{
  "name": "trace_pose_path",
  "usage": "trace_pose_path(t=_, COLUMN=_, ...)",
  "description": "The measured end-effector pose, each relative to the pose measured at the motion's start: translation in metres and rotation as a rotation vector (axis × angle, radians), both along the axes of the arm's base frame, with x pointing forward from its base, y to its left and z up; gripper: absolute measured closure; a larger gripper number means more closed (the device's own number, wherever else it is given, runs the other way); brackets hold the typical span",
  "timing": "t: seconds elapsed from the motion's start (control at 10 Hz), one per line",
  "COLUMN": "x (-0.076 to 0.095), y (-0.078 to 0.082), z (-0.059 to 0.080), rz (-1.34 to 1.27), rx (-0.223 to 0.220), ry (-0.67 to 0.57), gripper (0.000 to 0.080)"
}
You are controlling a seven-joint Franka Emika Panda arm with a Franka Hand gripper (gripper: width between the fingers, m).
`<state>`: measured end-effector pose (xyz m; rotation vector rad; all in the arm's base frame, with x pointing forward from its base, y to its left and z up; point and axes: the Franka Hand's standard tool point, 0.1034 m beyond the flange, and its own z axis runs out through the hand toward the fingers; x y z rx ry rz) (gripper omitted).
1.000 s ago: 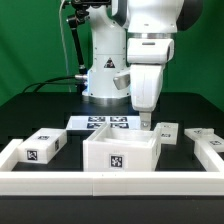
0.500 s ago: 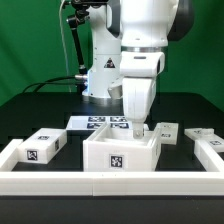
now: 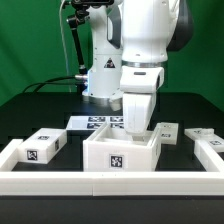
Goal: Assemble cabinet
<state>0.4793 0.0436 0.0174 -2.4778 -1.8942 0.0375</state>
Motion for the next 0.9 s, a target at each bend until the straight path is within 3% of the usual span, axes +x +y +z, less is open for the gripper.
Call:
trace_pose_path(t=0.2, x=0.0001, y=-0.0002, z=0.0000, rz=-0.002, rx=0.000, ry=0.000, gripper=0.0013)
trace_pose_path(t=0.4, x=0.0001, y=-0.0002, z=0.0000, rz=-0.002, rx=0.000, ry=0.000, gripper=0.0382)
trace_pose_path(t=0.5, x=0.0000, y=-0.0002, z=0.0000, rz=-0.002, rx=0.000, ry=0.000, gripper=0.0517)
trace_pose_path(t=0.6, x=0.0000, y=-0.0007, z=0.0000, rz=-0.003, rx=0.000, ry=0.000, gripper=0.0517)
trace_pose_path(t=0.7, x=0.0001, y=-0.0001, z=0.0001, rz=-0.001, rx=0.000, ry=0.000, gripper=0.0699)
trace_pose_path(t=0.8, x=0.0001, y=-0.0011, z=0.0001, rz=-0.005, rx=-0.001, ry=0.000, gripper=0.0762)
trace_pose_path(t=0.9, x=0.0010, y=-0.0009, z=0.0004, rz=-0.005, rx=0.000, ry=-0.003, gripper=0.0762)
